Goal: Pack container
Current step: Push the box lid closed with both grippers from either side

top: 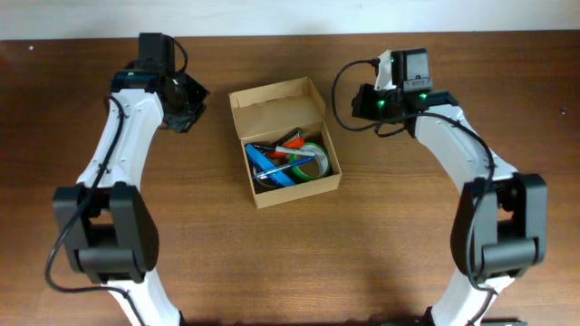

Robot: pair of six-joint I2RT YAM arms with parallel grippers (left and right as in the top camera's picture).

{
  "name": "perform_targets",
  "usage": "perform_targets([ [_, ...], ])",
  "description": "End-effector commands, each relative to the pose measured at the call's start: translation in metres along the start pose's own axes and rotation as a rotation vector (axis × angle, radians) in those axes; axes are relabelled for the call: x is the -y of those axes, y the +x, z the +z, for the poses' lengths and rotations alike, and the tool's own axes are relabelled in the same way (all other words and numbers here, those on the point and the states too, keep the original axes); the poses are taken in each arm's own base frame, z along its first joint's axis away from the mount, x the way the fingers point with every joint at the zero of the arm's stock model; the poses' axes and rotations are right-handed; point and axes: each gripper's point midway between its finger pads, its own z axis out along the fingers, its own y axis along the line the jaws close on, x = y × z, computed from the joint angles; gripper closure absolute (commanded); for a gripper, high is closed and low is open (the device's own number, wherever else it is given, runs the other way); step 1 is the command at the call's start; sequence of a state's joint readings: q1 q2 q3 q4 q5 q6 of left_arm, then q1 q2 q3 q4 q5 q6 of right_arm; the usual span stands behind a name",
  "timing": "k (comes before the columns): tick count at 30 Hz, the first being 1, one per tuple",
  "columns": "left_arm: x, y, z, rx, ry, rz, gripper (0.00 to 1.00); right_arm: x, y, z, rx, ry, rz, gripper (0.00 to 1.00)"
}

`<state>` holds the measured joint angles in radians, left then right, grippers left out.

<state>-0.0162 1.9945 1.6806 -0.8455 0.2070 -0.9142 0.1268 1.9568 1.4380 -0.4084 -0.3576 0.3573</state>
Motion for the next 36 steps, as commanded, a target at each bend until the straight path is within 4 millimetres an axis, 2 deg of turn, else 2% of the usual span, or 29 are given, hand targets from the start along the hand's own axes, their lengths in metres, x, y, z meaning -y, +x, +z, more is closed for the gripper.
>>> perform_targets([
  [1, -0.005, 0.009, 0.017, -0.075, -0.007, -0.128, 0.98, -0.001, 0.0, 0.01, -0.02, -0.036, 0.077, 0.96],
  [9, -0.023, 0.025, 0.039, -0.162, -0.086, -0.322, 0.98, 0.005, 0.01, 0.024, -0.057, -0.034, 0.208, 0.97],
  [16, -0.032, 0.047, 0.069, -0.3, -0.11, -0.377, 0.98, 0.005, 0.022, 0.035, -0.108, -0.064, 0.243, 0.97],
  [25, -0.022, 0.049, 0.072, -0.334, -0.064, -0.385, 0.98, -0.009, 0.018, 0.043, -0.106, -0.137, 0.3, 0.97],
  [36, -0.011, 0.057, 0.073, -0.361, -0.035, -0.392, 0.98, -0.026, 0.036, 0.063, -0.153, -0.164, 0.288, 0.97],
])
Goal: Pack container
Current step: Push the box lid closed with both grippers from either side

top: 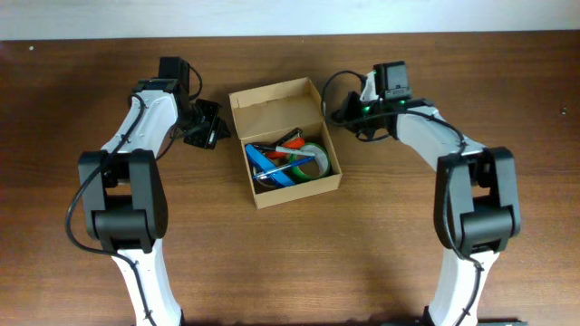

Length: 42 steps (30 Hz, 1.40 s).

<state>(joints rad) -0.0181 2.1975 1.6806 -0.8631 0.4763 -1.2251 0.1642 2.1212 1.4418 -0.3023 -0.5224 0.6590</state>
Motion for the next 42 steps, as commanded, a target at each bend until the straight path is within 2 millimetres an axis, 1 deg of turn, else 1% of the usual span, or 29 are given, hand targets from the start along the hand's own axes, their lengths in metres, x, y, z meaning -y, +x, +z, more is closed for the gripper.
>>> perform_targets([
  [1, 0.007, 0.008, 0.003, -0.028, 0.021, -0.002, 0.98, -0.014, 0.002, 0.006, -0.008, -0.033, -0.017, 0.97],
  [4, 0.011, 0.012, 0.005, -0.029, 0.029, 0.015, 0.98, -0.019, -0.001, 0.007, 0.005, -0.048, -0.02, 0.97],
  [12, 0.012, 0.015, 0.011, -0.036, 0.028, 0.024, 0.98, -0.022, -0.004, 0.007, 0.019, -0.062, -0.025, 0.97],
  [18, 0.028, 0.014, 0.01, -0.035, 0.093, 0.06, 0.98, -0.035, -0.01, 0.006, 0.039, -0.117, -0.058, 0.96],
  [22, 0.039, 0.015, 0.009, -0.044, 0.139, 0.097, 0.98, -0.037, -0.013, 0.005, 0.049, -0.125, -0.071, 0.97],
  [25, 0.046, 0.017, 0.008, -0.048, 0.172, 0.164, 0.98, -0.044, -0.013, 0.004, 0.052, -0.155, -0.137, 0.96],
  [30, 0.049, 0.018, 0.007, -0.053, 0.184, 0.202, 0.98, -0.058, -0.012, 0.001, 0.043, -0.225, -0.178, 0.96],
  [34, 0.053, 0.023, 0.006, -0.077, 0.208, 0.233, 0.98, -0.069, -0.012, -0.002, 0.038, -0.282, -0.206, 0.96],
  [38, 0.065, 0.031, 0.002, -0.117, 0.269, 0.287, 0.98, -0.074, -0.012, -0.003, 0.035, -0.305, -0.222, 0.97],
  [42, 0.072, 0.035, -0.002, -0.131, 0.3, 0.327, 0.98, -0.08, -0.013, -0.01, 0.053, -0.317, -0.291, 0.96],
])
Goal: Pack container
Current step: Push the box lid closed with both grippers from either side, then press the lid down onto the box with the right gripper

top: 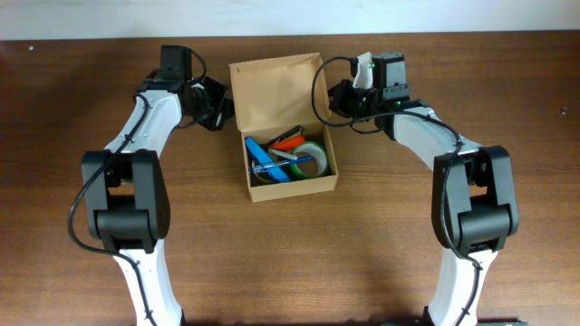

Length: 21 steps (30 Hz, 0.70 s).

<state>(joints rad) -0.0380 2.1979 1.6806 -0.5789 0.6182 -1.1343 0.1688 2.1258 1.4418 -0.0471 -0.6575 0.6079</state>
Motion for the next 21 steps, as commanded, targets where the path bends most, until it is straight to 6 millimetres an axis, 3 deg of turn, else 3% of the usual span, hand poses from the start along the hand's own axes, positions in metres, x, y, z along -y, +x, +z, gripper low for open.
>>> perform_targets([
  [1, 0.01, 0.018, 0.005, -0.09, 0.043, 0.081, 0.98, -0.031, 0.003, -0.002, -0.027, -0.094, -0.114, 0.96],
  [12, 0.054, 0.021, -0.014, -0.093, 0.145, 0.267, 0.98, -0.049, -0.013, -0.031, -0.001, -0.175, -0.225, 0.96],
  [21, 0.039, 0.031, -0.018, -0.13, 0.084, 0.349, 0.98, -0.062, -0.019, -0.052, 0.007, -0.22, -0.291, 0.96],
])
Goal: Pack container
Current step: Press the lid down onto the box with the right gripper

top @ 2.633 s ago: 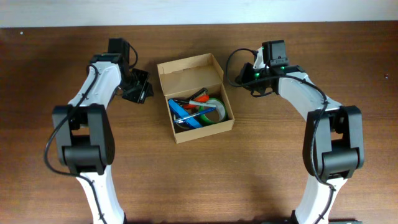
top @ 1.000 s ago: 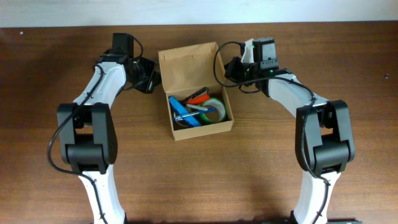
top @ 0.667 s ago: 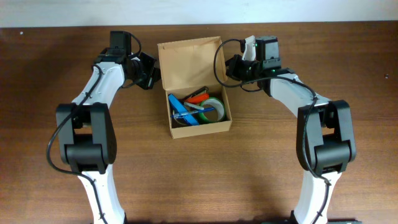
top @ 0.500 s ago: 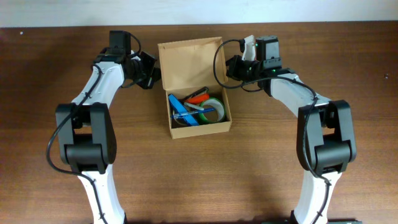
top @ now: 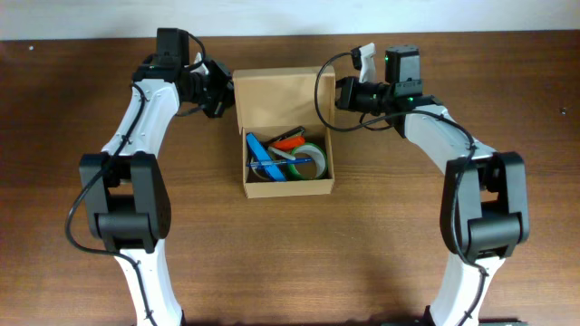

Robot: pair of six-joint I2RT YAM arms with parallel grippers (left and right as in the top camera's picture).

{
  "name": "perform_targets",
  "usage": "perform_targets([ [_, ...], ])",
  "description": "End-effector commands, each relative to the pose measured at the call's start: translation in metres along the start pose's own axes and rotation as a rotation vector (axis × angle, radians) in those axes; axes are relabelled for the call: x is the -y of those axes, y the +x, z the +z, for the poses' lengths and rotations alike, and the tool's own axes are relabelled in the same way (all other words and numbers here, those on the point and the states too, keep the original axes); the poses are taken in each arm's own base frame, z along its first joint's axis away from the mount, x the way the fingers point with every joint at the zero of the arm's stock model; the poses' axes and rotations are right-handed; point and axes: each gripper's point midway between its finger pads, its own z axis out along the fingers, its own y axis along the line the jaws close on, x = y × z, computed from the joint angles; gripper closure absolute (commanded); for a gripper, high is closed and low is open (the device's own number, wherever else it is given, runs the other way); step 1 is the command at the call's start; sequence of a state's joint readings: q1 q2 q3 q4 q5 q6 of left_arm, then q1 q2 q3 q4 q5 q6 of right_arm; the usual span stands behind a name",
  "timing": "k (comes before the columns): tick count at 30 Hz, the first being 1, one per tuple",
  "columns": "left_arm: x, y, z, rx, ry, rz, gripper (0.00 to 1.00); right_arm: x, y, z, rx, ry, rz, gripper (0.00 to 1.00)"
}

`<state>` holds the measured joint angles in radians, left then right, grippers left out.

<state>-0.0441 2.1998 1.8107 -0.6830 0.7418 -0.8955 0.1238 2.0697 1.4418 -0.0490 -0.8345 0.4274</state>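
Note:
An open cardboard box (top: 288, 186) sits mid-table, squared to the camera. It holds blue pens (top: 263, 158), an orange item (top: 290, 140) and a green tape roll (top: 313, 156). Its lid (top: 281, 100) stands up at the back. My left gripper (top: 225, 91) is at the lid's left edge and my right gripper (top: 335, 91) at its right edge. Each looks shut on that edge, though the fingertips are small and dark in the overhead view.
The brown wooden table (top: 290, 263) stretches around the box. Both arms reach in from the front corners and bend toward the back, flanking the box. A pale wall strip runs along the table's far edge.
Both grippers have moved slightly back and up at the lid's sides. The lid looks wider and more raised, and the box now sits square.
Both grippers started well out to the sides of the tilted box, with its lid leaning back. Then they were closer to the lid, then touching its left and right edges. Now they hold the lid raised and the box has turned straight.

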Motion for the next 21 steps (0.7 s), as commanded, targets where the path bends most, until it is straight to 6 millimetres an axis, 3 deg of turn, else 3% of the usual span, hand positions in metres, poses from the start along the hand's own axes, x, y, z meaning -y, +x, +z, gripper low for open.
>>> perform_targets([
  [1, 0.0, 0.007, 0.003, -0.039, -0.001, 0.093, 0.98, -0.034, -0.017, -0.02, 0.024, -0.056, -0.109, 0.96],
  [14, 0.002, 0.02, 0.002, -0.086, 0.004, 0.173, 0.98, -0.041, 0.01, -0.056, -0.072, 0.126, -0.133, 0.96],
  [21, -0.011, 0.027, -0.005, -0.08, -0.134, 0.239, 0.98, -0.057, 0.029, -0.065, -0.132, 0.213, -0.199, 0.97],
])
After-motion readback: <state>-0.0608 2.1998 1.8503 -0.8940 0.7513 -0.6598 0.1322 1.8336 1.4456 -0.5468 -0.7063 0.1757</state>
